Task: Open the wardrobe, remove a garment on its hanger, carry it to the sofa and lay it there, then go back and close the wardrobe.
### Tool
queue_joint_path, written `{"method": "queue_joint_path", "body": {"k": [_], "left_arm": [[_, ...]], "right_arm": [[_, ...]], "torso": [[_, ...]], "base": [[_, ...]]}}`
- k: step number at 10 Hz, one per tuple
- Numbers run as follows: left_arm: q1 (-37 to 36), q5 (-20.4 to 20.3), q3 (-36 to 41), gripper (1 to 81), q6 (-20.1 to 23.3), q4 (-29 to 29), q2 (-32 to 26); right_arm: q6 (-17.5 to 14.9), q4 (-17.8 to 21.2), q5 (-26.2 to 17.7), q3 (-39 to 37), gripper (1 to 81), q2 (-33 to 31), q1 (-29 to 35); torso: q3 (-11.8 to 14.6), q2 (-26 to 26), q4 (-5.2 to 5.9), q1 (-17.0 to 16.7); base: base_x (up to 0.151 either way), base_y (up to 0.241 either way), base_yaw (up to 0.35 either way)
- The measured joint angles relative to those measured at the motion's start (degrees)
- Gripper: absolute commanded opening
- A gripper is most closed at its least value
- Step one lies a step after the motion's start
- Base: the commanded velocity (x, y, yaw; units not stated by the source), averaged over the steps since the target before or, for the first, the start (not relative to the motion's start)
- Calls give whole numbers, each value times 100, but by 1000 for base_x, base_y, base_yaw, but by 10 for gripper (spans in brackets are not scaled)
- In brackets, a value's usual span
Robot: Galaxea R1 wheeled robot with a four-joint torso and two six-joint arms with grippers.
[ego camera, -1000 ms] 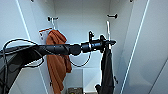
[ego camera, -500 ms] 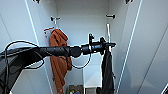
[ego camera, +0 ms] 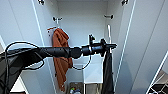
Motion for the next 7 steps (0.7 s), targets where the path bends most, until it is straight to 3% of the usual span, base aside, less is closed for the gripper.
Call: {"method": "queue_joint_path", "body": {"k": [7], "left_arm": [[130,-5,255,10,-2,128,-261]], "right_arm": [[0,-5,-30,4,811,37,-17]], "torso": [[0,-2,0,-9]], "base": [[-130,0,0]]}}
